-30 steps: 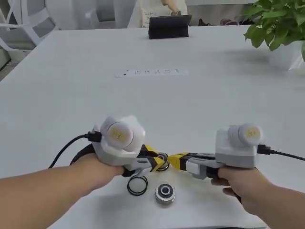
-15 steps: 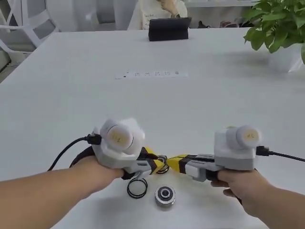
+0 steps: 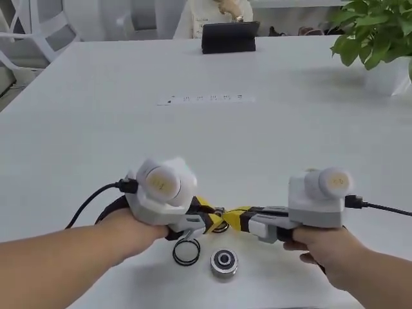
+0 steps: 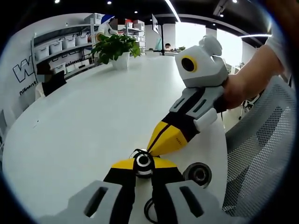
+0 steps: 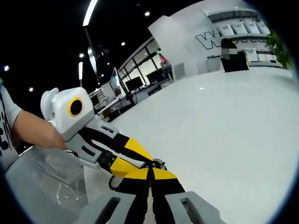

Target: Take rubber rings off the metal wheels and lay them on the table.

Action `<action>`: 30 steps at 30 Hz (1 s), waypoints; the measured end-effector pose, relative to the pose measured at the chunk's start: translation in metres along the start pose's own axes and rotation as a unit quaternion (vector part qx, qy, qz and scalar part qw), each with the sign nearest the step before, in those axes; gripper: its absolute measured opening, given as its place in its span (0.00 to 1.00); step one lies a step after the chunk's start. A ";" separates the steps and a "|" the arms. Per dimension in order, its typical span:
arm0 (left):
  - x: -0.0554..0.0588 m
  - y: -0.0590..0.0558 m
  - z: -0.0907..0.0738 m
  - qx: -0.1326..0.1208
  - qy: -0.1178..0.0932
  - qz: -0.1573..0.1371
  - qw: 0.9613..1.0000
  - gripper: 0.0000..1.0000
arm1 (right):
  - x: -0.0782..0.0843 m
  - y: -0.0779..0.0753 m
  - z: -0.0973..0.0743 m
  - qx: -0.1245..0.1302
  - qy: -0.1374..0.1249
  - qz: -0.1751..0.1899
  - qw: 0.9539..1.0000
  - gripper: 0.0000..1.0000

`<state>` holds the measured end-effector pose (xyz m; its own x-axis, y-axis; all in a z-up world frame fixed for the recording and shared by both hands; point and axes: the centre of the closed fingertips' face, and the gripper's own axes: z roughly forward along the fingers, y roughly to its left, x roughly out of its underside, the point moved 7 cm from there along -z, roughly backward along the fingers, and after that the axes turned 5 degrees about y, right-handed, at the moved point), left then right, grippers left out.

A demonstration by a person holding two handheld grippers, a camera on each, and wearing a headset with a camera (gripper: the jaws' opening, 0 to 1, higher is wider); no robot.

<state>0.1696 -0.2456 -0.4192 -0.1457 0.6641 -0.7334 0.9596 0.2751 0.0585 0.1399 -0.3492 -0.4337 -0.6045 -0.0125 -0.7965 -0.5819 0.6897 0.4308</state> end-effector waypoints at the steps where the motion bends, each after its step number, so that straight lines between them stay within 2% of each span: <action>1: 0.000 0.000 0.000 0.000 0.000 0.000 1.000 0.07 | 0.000 0.000 0.000 -0.002 -0.002 0.002 1.000 0.00; 21: 0.001 0.000 0.000 0.002 -0.002 0.001 1.000 0.07 | -0.002 0.005 -0.002 -0.035 -0.014 0.020 0.999 0.00; 23: 0.000 0.000 0.000 0.002 -0.002 0.001 1.000 0.07 | -0.003 0.008 -0.003 -0.046 -0.018 0.020 0.999 0.00; 24: 0.000 0.000 0.000 0.002 -0.002 0.002 1.000 0.07 | -0.005 0.012 -0.003 -0.061 -0.025 0.025 0.997 0.00; 26: 0.001 0.000 0.000 0.002 -0.003 0.002 1.000 0.07 | -0.005 0.012 -0.004 -0.054 -0.020 0.015 0.998 0.00; 30: 0.001 0.000 0.000 0.002 -0.003 0.003 1.000 0.07 | -0.005 0.009 -0.005 -0.052 -0.021 0.019 0.998 0.00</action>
<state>0.1696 -0.2455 -0.4199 -0.1394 0.6613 -0.7370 0.9612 0.2692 0.0598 0.1355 -0.3467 -0.4236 -0.6060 0.0440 -0.7943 -0.6131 0.6103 0.5016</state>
